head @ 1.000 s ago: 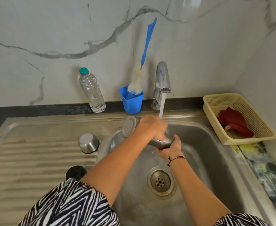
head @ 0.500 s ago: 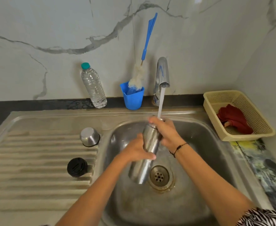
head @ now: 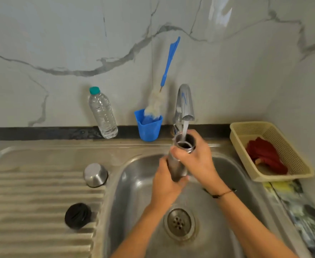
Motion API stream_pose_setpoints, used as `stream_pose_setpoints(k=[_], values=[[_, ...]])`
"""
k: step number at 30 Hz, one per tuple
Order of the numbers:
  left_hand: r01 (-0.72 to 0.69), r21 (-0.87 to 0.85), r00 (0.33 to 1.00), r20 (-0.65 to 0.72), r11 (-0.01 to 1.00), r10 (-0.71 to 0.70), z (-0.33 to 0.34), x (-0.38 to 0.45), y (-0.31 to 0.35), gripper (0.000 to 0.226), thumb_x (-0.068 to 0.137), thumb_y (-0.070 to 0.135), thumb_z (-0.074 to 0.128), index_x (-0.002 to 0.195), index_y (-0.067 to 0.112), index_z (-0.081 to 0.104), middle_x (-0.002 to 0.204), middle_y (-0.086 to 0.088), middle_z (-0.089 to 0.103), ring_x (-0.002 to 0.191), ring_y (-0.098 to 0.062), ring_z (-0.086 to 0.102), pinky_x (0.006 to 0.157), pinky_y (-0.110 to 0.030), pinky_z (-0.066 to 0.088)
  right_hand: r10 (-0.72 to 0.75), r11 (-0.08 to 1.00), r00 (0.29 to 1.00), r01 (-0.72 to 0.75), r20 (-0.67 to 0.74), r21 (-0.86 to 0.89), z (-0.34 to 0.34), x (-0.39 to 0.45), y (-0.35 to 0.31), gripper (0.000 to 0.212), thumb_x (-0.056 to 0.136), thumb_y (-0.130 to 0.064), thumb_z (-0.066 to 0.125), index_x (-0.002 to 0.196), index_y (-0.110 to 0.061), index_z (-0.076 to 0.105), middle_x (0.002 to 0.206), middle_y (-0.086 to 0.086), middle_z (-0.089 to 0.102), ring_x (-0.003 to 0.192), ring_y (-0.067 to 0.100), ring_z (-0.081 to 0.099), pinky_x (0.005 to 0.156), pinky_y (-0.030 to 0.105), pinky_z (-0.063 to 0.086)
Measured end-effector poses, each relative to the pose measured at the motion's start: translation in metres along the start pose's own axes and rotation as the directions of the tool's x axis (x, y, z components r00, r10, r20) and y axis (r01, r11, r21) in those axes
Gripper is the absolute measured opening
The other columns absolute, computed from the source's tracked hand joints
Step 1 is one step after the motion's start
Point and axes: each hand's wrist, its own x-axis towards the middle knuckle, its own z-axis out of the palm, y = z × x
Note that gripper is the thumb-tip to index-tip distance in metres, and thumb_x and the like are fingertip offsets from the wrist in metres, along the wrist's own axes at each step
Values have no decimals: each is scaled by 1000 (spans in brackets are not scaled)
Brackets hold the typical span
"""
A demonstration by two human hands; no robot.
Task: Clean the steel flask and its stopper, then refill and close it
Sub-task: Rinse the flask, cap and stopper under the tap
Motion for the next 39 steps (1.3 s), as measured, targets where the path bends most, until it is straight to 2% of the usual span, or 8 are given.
stream_pose_setpoints(k=[3,7,11,27,30,33,36,39], values=[[80,105,990,104,991,-91,2,-5,-13,65,70,31,81,122,20,43,107,6,63,102,-14,63,84,-27,53,91,996,993,-90,71,-29,13,-11,14,24,73,-12,73,84,-24,57,76,-8,61,70,2,59,66,16,46],[-14,-7,1000,-17,1000,14,5,-9,-25,67,74,28,78,129,27,41,107,15,59,101,-5,59,78,-9,44,58,998,998,-58,-3,-2,12,-9,19,25,72,-13,74,91,-19,59,76,-5,64,70,3,61,63,14,48],[-21,42,1000,21,999,20,5,-12,-24,64,76,33,77,130,23,44,115,8,62,107,-11,60,91,-26,49,85,996,996,-86,-11,-19,12,-8,18,22,74,-16,73,90,-19,59,76,-6,64,71,7,62,61,11,47],[-250,18,960,-126,968,250,4,-19,-24,52,89,24,65,137,19,46,117,16,58,104,0,58,84,-3,41,53,998,988,-47,-148,48,7,-7,24,25,75,-14,72,94,-21,58,82,-7,65,75,1,62,67,12,47],[-185,150,981,-39,971,192,-2,-14,-32,36,90,27,64,121,11,59,104,1,69,95,-14,66,77,-17,48,195,981,980,-194,-46,14,17,-10,30,22,74,-17,73,87,-25,57,77,-6,65,72,3,64,65,13,49],[-271,103,953,-115,957,282,-13,-18,-30,38,90,30,62,123,13,58,105,11,64,92,0,59,81,-9,46,226,973,971,-221,-73,73,21,-10,32,20,76,-18,72,92,-21,60,80,-6,65,73,2,63,68,17,50],[-362,269,906,-124,893,405,-16,-19,-21,47,93,38,55,132,12,54,116,2,63,105,-13,58,89,-15,41,546,693,824,-342,-153,634,15,-13,42,36,78,-16,70,111,-7,59,93,10,66,79,23,65,71,34,55],[-399,540,888,27,741,459,-22,2,-5,40,93,35,56,122,9,61,111,-11,68,102,-28,61,89,-36,45,767,263,640,-386,51,884,17,-27,60,47,80,-26,69,119,-5,53,100,16,62,80,25,64,69,37,56]])
